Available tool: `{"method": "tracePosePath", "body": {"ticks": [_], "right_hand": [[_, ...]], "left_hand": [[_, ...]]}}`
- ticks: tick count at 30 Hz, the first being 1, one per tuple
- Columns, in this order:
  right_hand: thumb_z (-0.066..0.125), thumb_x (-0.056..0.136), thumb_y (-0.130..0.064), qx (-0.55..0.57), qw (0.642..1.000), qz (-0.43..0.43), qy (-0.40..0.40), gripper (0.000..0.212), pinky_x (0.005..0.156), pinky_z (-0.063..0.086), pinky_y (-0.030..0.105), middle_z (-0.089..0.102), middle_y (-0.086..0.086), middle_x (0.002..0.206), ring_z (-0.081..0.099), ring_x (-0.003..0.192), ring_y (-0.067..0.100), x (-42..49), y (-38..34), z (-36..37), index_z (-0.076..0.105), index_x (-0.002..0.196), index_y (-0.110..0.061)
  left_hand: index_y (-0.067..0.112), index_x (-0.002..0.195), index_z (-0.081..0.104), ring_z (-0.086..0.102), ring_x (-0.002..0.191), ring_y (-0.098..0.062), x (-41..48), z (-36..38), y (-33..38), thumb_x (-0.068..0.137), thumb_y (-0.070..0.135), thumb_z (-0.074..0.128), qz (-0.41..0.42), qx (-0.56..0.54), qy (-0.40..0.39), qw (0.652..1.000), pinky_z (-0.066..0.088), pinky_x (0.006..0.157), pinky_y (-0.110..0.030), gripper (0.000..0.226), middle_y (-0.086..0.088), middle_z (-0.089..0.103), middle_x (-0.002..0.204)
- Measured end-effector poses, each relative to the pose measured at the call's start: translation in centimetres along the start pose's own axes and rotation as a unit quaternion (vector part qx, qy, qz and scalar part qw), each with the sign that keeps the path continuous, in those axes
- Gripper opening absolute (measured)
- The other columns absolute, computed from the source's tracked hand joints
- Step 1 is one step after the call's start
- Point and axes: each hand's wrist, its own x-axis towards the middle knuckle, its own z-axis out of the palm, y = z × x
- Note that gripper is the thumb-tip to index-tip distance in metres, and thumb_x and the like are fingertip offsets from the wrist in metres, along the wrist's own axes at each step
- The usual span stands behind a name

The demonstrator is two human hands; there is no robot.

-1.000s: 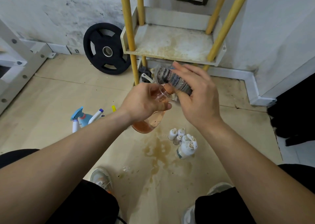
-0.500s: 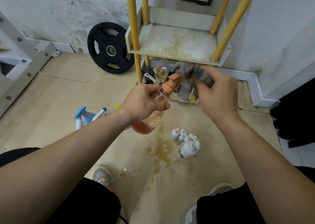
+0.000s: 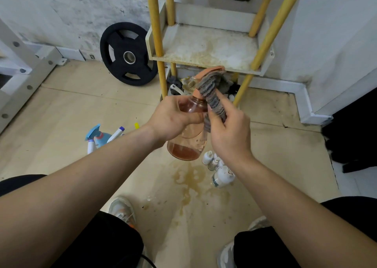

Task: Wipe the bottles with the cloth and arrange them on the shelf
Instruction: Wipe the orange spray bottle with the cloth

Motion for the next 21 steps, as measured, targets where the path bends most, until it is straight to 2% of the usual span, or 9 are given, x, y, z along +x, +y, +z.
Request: {"method": "tracePosePath", "body": {"ticks": [2,5,7,9,12,14,16,18,21], "right_hand": [[0.059,0.097,-0.007,-0.033,0.999,-0.027,-0.032,0.043,0.057,0.038,0.009,0.066,-0.012,0.081,0.056,0.059,-0.002,0.7,0.5,-1.0,0.064,0.138,-0.022],[0.059,0.095,-0.005,-0.050,0.995,-0.041,-0.074,0.032,0.057,0.043,0.017,0.067,-0.010,0.080,0.060,0.068,0.002,1.7,0.8,-1.9,0.074,0.119,-0.021],[0.060,0.099,-0.014,-0.016,0.999,0.012,-0.033,0.018,0.061,0.045,0.028,0.068,-0.008,0.073,0.059,0.066,0.009,2.5,0.7,-2.2,0.071,0.091,-0.027],[0.060,0.101,-0.021,0.036,0.998,0.037,0.045,0.025,0.058,0.043,0.024,0.067,-0.015,0.066,0.057,0.060,0.002,2.9,0.3,-2.5,0.062,0.078,-0.030],[0.062,0.100,-0.018,0.059,0.998,-0.029,0.021,0.018,0.063,0.048,0.016,0.066,-0.023,0.074,0.061,0.069,-0.007,1.5,-0.9,-2.0,0.068,0.098,-0.034],[0.063,0.095,-0.012,0.028,0.998,-0.049,-0.036,0.034,0.082,0.053,0.013,0.072,-0.018,0.103,0.066,0.095,-0.007,0.6,-1.0,-1.5,0.070,0.125,-0.025],[0.060,0.091,-0.013,-0.012,0.996,-0.073,-0.047,0.045,0.096,0.053,0.020,0.072,-0.006,0.122,0.067,0.111,0.006,0.8,-0.6,-1.5,0.066,0.135,-0.018],[0.060,0.090,-0.010,-0.030,0.995,-0.086,-0.050,0.047,0.090,0.056,0.024,0.074,0.000,0.118,0.070,0.103,0.016,1.0,-0.1,-1.6,0.065,0.136,-0.017],[0.063,0.092,-0.010,-0.029,0.994,-0.086,-0.066,0.042,0.078,0.054,0.019,0.076,-0.003,0.101,0.068,0.084,0.009,1.0,0.5,-1.7,0.068,0.132,-0.019]], "left_hand": [[0.009,0.106,0.075,0.072,0.079,-0.010,0.0,-0.6,0.2,0.083,0.006,0.079,-0.003,-0.047,-0.002,0.999,0.055,0.069,-0.019,0.024,-0.004,0.078,0.096],[0.014,0.104,0.075,0.073,0.086,-0.012,0.2,-1.2,0.1,0.082,0.005,0.079,0.000,-0.061,-0.016,0.998,0.057,0.080,-0.022,0.023,0.000,0.078,0.095],[0.012,0.109,0.074,0.073,0.088,-0.012,0.2,-1.3,0.0,0.082,0.006,0.079,-0.005,-0.056,-0.021,0.998,0.057,0.082,-0.023,0.028,0.001,0.079,0.097],[0.009,0.111,0.073,0.073,0.084,-0.008,0.1,-1.2,0.1,0.082,0.004,0.079,-0.011,-0.054,-0.025,0.998,0.056,0.076,-0.018,0.029,0.004,0.078,0.092],[0.007,0.106,0.074,0.072,0.077,-0.006,-0.1,-0.7,0.2,0.082,0.003,0.079,-0.012,-0.052,-0.025,0.998,0.053,0.068,-0.014,0.025,0.002,0.078,0.089],[0.014,0.095,0.074,0.071,0.072,-0.004,-0.1,-0.5,0.2,0.082,0.004,0.079,-0.010,-0.049,-0.015,0.999,0.052,0.065,-0.013,0.016,0.003,0.076,0.085],[0.022,0.089,0.073,0.070,0.074,-0.001,-0.1,-0.5,0.1,0.082,0.006,0.080,-0.003,-0.029,-0.010,1.000,0.052,0.068,-0.012,0.018,0.008,0.076,0.082],[0.022,0.089,0.073,0.068,0.071,0.004,-0.1,-0.5,0.1,0.083,0.005,0.079,-0.001,-0.023,-0.016,1.000,0.049,0.066,-0.008,0.018,0.013,0.075,0.077],[0.018,0.092,0.073,0.068,0.069,0.003,-0.2,-0.7,-0.1,0.085,0.003,0.077,-0.012,-0.040,-0.015,0.999,0.049,0.063,-0.010,0.016,0.013,0.074,0.075]]}}
